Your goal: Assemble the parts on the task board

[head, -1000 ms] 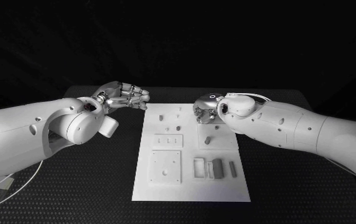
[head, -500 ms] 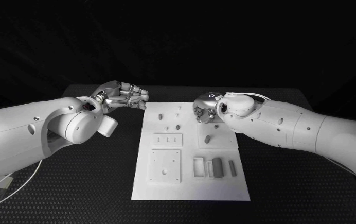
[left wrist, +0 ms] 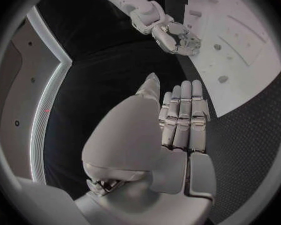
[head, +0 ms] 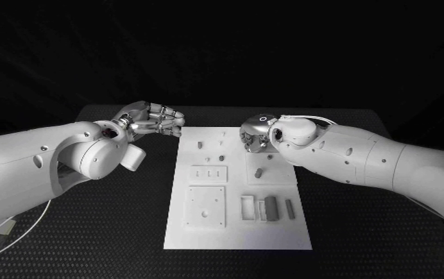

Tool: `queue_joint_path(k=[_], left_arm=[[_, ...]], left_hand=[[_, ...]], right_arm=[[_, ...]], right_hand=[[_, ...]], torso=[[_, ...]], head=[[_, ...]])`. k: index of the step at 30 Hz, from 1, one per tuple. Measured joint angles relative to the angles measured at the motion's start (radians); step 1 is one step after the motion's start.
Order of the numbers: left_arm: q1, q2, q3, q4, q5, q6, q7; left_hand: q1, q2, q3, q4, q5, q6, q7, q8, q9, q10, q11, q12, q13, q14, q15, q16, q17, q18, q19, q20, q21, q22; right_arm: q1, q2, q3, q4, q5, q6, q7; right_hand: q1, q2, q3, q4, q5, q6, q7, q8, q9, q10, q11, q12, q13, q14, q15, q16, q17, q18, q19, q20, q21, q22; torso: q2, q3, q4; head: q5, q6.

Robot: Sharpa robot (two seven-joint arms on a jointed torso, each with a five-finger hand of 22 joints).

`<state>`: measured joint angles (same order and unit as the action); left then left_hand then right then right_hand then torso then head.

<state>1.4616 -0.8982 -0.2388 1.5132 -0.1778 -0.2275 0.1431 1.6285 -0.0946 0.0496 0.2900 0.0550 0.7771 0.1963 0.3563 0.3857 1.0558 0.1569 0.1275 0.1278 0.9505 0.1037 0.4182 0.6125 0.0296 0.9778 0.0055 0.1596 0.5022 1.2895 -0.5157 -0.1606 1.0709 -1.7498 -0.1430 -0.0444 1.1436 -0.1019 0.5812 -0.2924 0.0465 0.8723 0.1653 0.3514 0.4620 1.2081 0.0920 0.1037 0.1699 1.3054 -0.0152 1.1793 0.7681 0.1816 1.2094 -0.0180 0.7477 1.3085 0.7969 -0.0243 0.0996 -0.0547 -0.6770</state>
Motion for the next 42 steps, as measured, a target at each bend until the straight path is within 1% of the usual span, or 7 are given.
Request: queue_joint_path(k=[3, 10, 19, 25, 27, 35, 42], left_arm=[[0.0, -0.001, 0.0, -0.001, 0.0, 0.001, -0.001], [0.0, -0.005, 0.0, -0.002, -0.001, 0.001, -0.002], [0.001, -0.004, 0.0, -0.005, -0.003, 0.001, -0.006], [0.001, -0.004, 0.0, -0.008, -0.004, 0.001, -0.008], [0.001, -0.005, 0.0, -0.008, -0.005, 0.001, -0.009], [0.001, -0.006, 0.0, -0.008, -0.006, 0.0, -0.01], [0.003, -0.006, 0.0, -0.008, -0.006, 0.0, -0.01]], left_hand=[[0.0, 0.0, 0.0, 0.0, 0.0, 0.0, 0.0, 0.0, 0.0, 0.0, 0.0, 0.0, 0.0, 0.0, 0.0, 0.0, 0.001, 0.0, 0.0, 0.0, 0.0, 0.0], [0.0, 0.0, 0.0, 0.0, 0.0, 0.0, 0.0, 0.0, 0.0, 0.0, 0.0, 0.0, 0.0, 0.0, 0.0, 0.0, 0.002, 0.0, 0.0, 0.0, 0.0, 0.0], [0.0, 0.0, 0.005, 0.0, 0.0, 0.0, 0.0, 0.0, 0.0, 0.0, 0.0, 0.0, 0.0, 0.0, 0.0, -0.004, 0.003, -0.001, 0.0, 0.0, 0.0, 0.0], [0.0, 0.0, 0.005, 0.0, 0.0, 0.0, 0.0, 0.0, 0.0, 0.0, 0.0, 0.0, 0.0, 0.0, 0.0, -0.004, 0.004, -0.001, 0.0, 0.0, 0.0, 0.0], [0.0, 0.0, 0.005, 0.0, 0.0, 0.0, 0.0, 0.0, 0.0, 0.0, 0.0, 0.0, 0.0, 0.0, 0.0, -0.004, 0.004, -0.001, 0.0, 0.0, 0.0, 0.0], [0.0, 0.0, 0.005, 0.0, 0.0, 0.0, 0.0, 0.0, 0.0, 0.0, 0.0, 0.0, 0.0, 0.0, 0.0, -0.004, 0.005, -0.001, 0.0, 0.0, -0.004, 0.0], [0.0, 0.0, 0.005, 0.0, 0.0, 0.0, 0.0, 0.0, 0.0, 0.0, 0.0, 0.0, 0.0, 0.0, 0.0, -0.004, 0.006, -0.001, 0.0, 0.0, -0.004, 0.0]], right_arm=[[-0.001, -0.001, 0.0, 0.001, -0.007, -0.008, -0.001], [-0.002, -0.003, 0.0, 0.005, -0.026, -0.018, -0.005], [-0.006, -0.005, -0.002, 0.01, -0.041, -0.043, -0.012], [-0.009, -0.007, -0.004, 0.019, -0.054, -0.064, -0.033], [-0.01, -0.007, -0.004, 0.022, -0.057, -0.068, -0.039], [-0.013, -0.009, -0.006, 0.048, -0.079, -0.086, -0.07], [-0.014, -0.015, -0.007, 0.072, -0.101, -0.111, -0.105]], right_hand=[[0.008, 0.008, 0.0, 0.0, 0.0, 0.005, -0.005, 0.0, 0.003, 0.012, -0.01, 0.002, 0.007, 0.0, -0.003, 0.005, -0.002, 0.0, 0.0, 0.0, 0.0, 0.0], [0.018, 0.018, 0.0, 0.0, 0.0, 0.023, -0.013, 0.006, 0.01, 0.031, -0.019, 0.005, 0.022, 0.006, -0.009, 0.017, -0.004, 0.0, 0.004, -0.004, 0.012, 0.0], [0.019, 0.019, 0.0, 0.0, 0.0, 0.032, -0.014, 0.006, 0.014, 0.043, -0.018, 0.012, 0.034, 0.007, -0.014, 0.029, -0.005, 0.0, 0.004, -0.003, 0.021, 0.0], [0.01, 0.028, 0.0, 0.0, 0.0, 0.048, -0.022, 0.012, 0.019, 0.058, -0.025, 0.011, 0.041, 0.009, -0.019, 0.037, -0.005, -0.004, 0.008, -0.007, 0.029, 0.0], [0.001, 0.037, 0.0, 0.0, 0.0, 0.053, -0.023, 0.012, 0.02, 0.061, -0.028, 0.011, 0.042, 0.009, -0.019, 0.04, -0.006, -0.004, 0.008, -0.007, 0.029, 0.0], [-0.01, 0.048, 0.003, 0.003, -0.003, 0.061, -0.029, 0.011, 0.024, 0.073, -0.03, 0.01, 0.056, 0.007, -0.021, 0.051, -0.007, -0.004, 0.008, -0.007, 0.04, 0.0], [-0.012, 0.046, 0.003, 0.003, 0.0, 0.068, -0.029, 0.015, 0.026, 0.077, -0.034, 0.01, 0.06, 0.01, -0.024, 0.058, -0.008, -0.004, 0.009, -0.005, 0.044, 0.0]], torso=[[0.001, 0.0, 0.0], [0.003, -0.0003, 0.0], [0.004, -0.0006, 0.0], [0.005, -0.0006, 0.0007], [0.005, -0.0006, 0.0012], [0.006, -0.0012, 0.0], [0.007, -0.0022, 0.0]], head=[[0.0, -0.001], [0.001, 0.0], [-0.001, 0.0], [-0.002, 0.001], [-0.002, 0.002], [-0.002, 0.006], [-0.002, 0.008]])
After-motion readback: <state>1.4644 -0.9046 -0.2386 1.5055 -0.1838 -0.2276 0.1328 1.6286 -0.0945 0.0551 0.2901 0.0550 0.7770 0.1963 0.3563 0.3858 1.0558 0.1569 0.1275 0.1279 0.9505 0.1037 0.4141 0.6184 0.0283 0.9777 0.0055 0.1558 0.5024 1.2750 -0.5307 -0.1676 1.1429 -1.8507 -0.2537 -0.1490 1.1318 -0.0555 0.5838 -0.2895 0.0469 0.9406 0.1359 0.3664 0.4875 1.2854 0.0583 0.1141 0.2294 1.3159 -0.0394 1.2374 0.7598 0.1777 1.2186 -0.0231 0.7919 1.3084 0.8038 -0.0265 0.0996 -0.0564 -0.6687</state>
